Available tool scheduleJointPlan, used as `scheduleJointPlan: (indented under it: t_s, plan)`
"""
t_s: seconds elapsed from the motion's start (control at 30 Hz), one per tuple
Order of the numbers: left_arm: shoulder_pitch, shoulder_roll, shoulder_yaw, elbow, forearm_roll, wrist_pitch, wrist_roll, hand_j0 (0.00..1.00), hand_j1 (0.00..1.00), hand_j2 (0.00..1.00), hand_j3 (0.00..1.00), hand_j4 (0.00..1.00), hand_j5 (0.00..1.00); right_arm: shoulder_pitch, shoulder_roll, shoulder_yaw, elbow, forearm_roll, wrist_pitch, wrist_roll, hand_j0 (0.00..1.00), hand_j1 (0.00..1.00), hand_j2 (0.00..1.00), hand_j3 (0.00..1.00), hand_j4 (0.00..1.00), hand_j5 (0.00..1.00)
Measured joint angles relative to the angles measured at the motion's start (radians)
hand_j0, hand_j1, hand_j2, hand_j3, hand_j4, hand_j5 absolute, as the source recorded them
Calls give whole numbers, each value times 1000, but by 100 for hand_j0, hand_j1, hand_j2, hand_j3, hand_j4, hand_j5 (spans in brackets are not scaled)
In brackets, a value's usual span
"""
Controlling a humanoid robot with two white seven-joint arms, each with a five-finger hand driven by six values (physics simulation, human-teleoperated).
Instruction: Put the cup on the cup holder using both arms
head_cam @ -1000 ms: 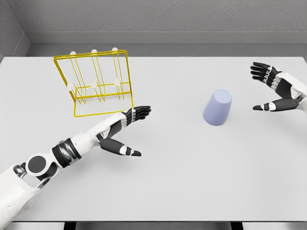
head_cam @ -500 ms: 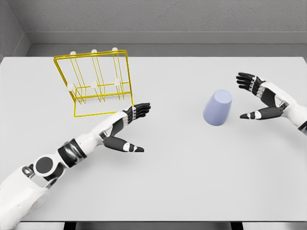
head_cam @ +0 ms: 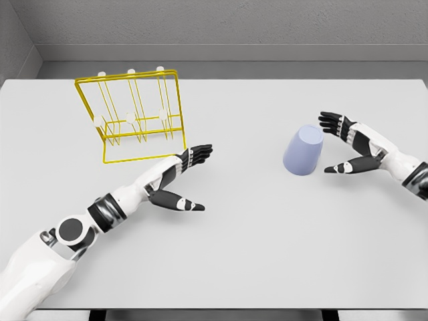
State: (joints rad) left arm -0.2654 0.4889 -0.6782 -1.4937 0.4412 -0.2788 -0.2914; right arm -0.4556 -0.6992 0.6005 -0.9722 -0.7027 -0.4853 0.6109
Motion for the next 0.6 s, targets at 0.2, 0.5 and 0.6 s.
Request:
scheduleJointPlan:
  t_s: [0.2, 0.5, 0.6]
  plan:
    - [0, 5, 6, 1, -1, 1, 0, 100, 100, 100, 100, 100, 100, 0, 24, 0, 25, 0, 1, 0, 100, 100, 100, 100, 100, 100]
    - [2, 5, 6, 3, -1, 1, 0, 100, 100, 100, 100, 100, 100, -14, 58, 4, 51, 0, 4, 0, 100, 100, 100, 100, 100, 100]
    - [2, 6, 7, 2, -1, 0, 0, 100, 100, 100, 100, 100, 100, -14, 68, 6, 52, 1, 4, 0, 100, 100, 100, 100, 100, 100]
